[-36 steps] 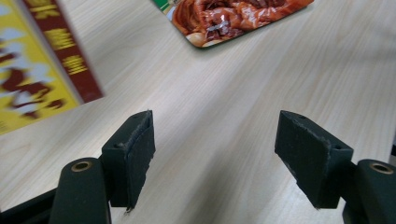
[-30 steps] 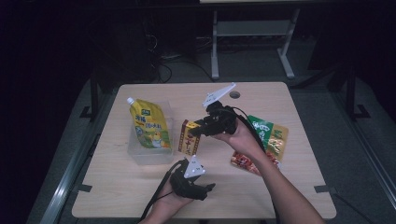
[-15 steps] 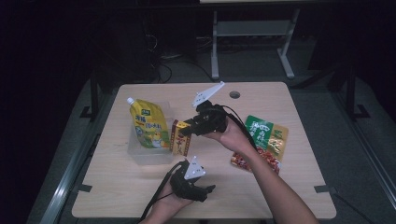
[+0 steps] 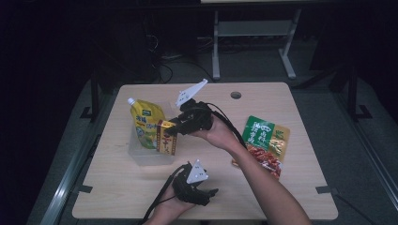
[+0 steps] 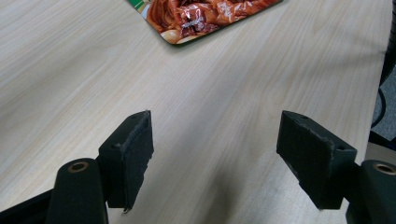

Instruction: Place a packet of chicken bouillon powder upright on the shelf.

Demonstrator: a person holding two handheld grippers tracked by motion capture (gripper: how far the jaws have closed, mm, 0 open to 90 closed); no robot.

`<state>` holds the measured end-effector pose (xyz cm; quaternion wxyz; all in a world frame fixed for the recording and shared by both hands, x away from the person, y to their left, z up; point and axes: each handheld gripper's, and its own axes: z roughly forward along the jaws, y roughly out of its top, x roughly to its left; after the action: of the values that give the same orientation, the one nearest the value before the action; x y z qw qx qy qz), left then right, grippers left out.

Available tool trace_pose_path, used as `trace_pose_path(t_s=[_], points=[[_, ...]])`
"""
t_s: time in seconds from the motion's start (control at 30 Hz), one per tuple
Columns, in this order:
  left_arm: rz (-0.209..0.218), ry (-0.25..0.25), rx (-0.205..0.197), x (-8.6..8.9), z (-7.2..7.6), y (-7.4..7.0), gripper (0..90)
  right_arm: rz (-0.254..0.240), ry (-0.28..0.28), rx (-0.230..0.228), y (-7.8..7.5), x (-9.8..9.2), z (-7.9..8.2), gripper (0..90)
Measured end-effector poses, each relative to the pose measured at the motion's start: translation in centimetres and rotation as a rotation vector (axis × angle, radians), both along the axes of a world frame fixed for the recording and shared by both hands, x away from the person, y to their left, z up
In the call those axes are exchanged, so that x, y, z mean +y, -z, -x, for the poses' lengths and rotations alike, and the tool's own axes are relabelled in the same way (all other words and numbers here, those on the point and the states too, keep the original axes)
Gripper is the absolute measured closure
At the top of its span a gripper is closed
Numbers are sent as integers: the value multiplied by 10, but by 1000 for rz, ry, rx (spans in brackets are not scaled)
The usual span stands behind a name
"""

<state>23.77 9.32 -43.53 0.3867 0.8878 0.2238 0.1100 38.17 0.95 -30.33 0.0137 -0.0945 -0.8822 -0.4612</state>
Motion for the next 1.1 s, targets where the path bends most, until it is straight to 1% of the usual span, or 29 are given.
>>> trace_pose_path(t_s=[0.07,0.2,0.33,0.37,0.4,0.47,0.57,0.67,0.7,0.73,0.93,1.0,1.03,1.1], points=[[0,0,5,0,1,0,267,-8,-6,2,4,7,-2,673],[1,1,4,0,1,-1,266,2,-9,-5,8,12,-4,673],[13,-6,14,0,1,0,265,12,-7,-5,12,19,-6,673],[14,-8,17,0,1,0,265,14,-9,-11,13,21,-6,673],[12,-9,19,0,1,0,265,22,-9,-6,15,24,-6,673],[1,-4,16,0,1,0,266,28,-8,-12,16,26,-6,673],[10,-10,20,0,1,0,265,50,-9,-19,20,32,-6,673],[9,-8,17,1,1,0,266,60,-7,-19,23,36,-7,672],[9,-8,17,1,1,0,265,54,-6,-21,23,36,-7,672],[10,-8,17,1,1,0,265,53,-2,-11,23,37,-7,672],[8,-7,18,1,1,0,266,51,-1,-13,22,39,-6,673],[7,-5,18,1,0,-1,266,61,-4,-26,21,41,-3,673],[5,0,11,1,0,-1,266,62,-5,-29,20,41,-2,673],[5,-1,13,1,0,-1,266,56,-7,-28,21,42,-3,673]])
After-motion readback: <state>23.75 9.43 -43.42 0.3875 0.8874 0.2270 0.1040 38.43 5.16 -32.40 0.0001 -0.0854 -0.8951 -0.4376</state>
